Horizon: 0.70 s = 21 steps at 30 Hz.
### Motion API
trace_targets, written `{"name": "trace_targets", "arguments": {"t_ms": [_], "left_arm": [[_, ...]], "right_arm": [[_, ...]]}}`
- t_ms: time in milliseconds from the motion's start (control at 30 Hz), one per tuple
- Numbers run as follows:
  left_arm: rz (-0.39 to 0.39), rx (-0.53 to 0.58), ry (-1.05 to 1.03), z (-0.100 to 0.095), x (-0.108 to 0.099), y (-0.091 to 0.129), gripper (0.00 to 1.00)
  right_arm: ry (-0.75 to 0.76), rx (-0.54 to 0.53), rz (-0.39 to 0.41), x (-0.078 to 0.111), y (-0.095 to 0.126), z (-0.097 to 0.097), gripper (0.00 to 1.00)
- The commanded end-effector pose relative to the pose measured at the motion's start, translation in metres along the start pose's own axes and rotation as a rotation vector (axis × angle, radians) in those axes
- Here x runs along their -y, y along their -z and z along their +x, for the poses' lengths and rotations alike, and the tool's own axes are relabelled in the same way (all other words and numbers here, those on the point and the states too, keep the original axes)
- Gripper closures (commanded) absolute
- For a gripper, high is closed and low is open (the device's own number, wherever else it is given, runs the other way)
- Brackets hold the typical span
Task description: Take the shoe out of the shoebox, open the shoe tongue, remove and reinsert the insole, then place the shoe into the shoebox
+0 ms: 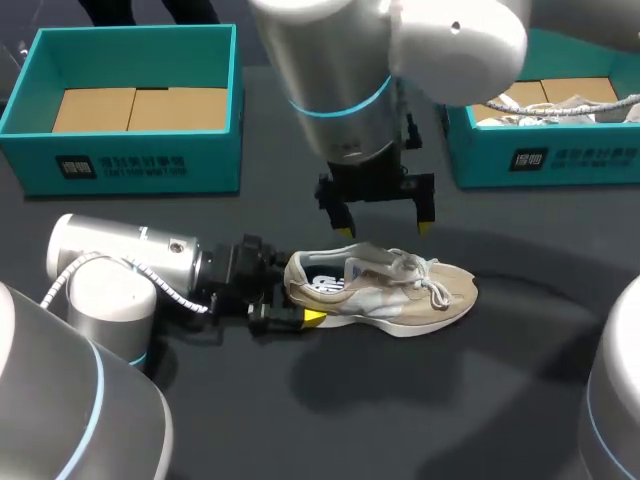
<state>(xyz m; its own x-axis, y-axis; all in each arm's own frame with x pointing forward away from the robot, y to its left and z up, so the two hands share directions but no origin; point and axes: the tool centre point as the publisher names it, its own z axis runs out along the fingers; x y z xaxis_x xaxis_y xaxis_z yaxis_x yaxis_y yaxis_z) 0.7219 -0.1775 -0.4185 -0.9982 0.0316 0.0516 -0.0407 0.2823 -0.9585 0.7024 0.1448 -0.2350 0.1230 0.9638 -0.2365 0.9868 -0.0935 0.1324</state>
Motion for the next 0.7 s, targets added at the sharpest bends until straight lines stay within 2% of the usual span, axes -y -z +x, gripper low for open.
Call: {"name": "trace_targets", "arguments": {"t_ms": [33,233,400,700], "left_arm": [[0.0,0.004,0.0,0.001,-0.004,-0.002,1.0],[0.0,0.004,0.0,0.001,-0.004,-0.002,1.0],[0.0,0.004,0.0,0.001,-0.004,-0.002,1.0],[0.0,0.004,0.0,0.001,-0.004,-0.002,1.0]], "right_arm": [[-0.042,0.065,0.004,0.008,-0.014,0.031,0.0],[-0.065,0.084,0.018,0.013,-0.027,0.039,0.0],[-0.095,0.059,0.023,0.018,-0.041,0.043,0.0],[-0.104,0.142,0.017,0.021,-0.059,0.053,0.0]]}}
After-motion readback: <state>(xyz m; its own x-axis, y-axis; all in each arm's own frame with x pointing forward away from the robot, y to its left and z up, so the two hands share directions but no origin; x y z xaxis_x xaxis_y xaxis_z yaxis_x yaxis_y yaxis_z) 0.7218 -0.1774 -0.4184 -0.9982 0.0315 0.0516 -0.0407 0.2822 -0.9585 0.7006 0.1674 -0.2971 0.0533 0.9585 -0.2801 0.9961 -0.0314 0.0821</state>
